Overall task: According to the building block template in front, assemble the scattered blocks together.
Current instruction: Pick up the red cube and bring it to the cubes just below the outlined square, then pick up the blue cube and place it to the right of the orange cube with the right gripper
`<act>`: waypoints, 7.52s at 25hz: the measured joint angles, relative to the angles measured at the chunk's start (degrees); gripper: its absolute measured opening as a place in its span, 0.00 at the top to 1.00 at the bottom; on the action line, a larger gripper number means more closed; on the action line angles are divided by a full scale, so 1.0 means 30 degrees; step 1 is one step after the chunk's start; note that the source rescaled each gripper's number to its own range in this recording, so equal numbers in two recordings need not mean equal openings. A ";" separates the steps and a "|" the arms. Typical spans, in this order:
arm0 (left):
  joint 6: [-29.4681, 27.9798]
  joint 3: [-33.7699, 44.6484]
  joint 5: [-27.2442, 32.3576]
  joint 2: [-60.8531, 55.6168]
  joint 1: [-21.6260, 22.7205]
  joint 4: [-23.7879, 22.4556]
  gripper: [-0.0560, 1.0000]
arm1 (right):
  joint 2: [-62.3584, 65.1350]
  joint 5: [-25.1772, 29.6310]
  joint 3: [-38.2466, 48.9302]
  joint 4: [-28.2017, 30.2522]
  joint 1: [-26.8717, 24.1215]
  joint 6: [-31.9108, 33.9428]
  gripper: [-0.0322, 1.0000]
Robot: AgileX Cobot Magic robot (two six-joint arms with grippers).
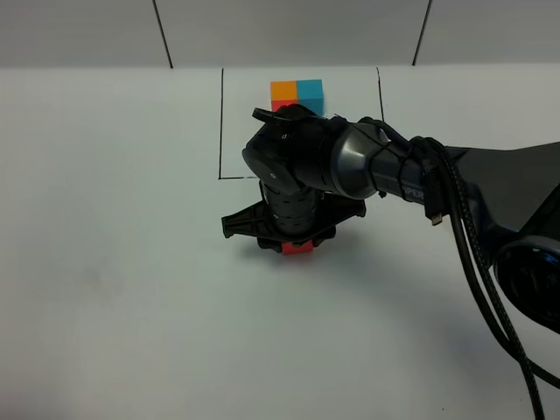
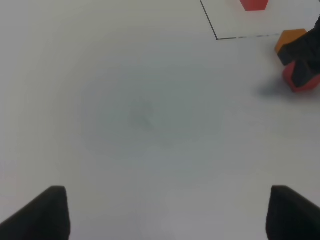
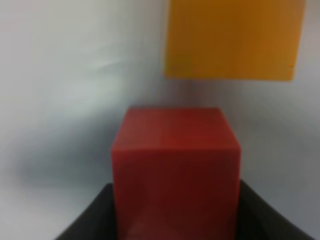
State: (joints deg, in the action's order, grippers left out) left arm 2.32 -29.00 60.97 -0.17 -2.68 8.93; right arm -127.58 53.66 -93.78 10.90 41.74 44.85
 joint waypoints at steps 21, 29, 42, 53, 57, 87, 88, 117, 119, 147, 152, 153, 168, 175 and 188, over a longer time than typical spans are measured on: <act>0.0017 0.0000 0.0000 0.0000 0.0000 0.0000 0.16 | -0.0348 -0.0003 -0.0157 0.0504 -0.0524 0.0000 0.94; 0.0017 0.0000 0.0000 0.0000 0.0000 0.0000 0.16 | -0.0354 -0.0088 -0.0157 0.0656 -0.0584 -0.0001 0.94; 0.0017 0.0000 0.0000 0.0000 0.0000 0.0000 0.16 | -0.0354 -0.0117 -0.0157 0.0656 -0.0584 0.1124 0.94; 0.0017 0.0000 0.0000 0.0000 0.0000 0.0000 0.16 | -0.0354 -0.0081 -0.0157 0.0656 -0.0584 0.1423 0.94; 0.0017 0.0000 0.0000 0.0000 0.0000 0.0000 0.16 | -0.0298 -0.0059 -0.0157 0.0707 -0.0607 0.1383 0.91; 0.0017 0.0000 0.0000 0.0000 0.0000 0.0000 0.16 | 1.0796 -0.2270 1.1457 -0.0104 -1.0943 -0.7538 0.25; 0.0017 0.0000 0.0000 0.0000 0.0000 0.0000 0.16 | 1.0796 -0.2566 1.1653 -0.0517 -1.1506 -0.8430 0.25; 0.0017 0.0000 0.0000 0.0000 0.0000 0.0000 0.16 | 0.6738 -0.6140 1.2420 -0.4349 -1.7166 -1.8164 0.26; 0.0017 0.0000 0.0000 0.0000 0.0000 0.0000 0.16 | 0.6559 -0.6277 1.2420 -0.4432 -1.7166 -1.8411 0.30; 0.0017 0.0000 0.0000 0.0000 0.0000 0.0000 0.16 | 0.2107 0.1350 0.0956 -0.0120 -0.5841 -3.3840 0.95; 0.0017 0.0000 0.0000 0.0000 0.0000 0.0000 0.16 | 0.0048 0.2047 -0.1232 -0.0629 -0.5756 -3.5417 0.95; 0.0017 0.0000 0.0000 0.0000 0.0000 0.0000 0.16 | -0.0243 0.2047 -0.1554 -0.0862 -0.5756 -3.5566 0.95; 0.0017 0.0000 0.0000 0.0000 0.0000 0.0000 0.16 | -0.1667 0.1614 -0.3008 -0.2479 -0.5700 -3.6118 0.95; 0.0017 0.0000 0.0000 0.0000 0.0000 0.0000 0.16 | -0.1844 0.1511 -0.3025 -0.3058 -0.5700 -3.6084 0.95; 0.0017 0.0000 0.0000 0.0000 0.0000 0.0000 0.16 | -0.2151 0.1081 -0.3202 -0.3155 -0.5144 -3.6103 0.95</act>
State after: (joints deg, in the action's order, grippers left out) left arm 2.37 -29.00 60.97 -0.17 -2.68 8.93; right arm -134.03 56.91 -103.39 1.43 26.31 -63.46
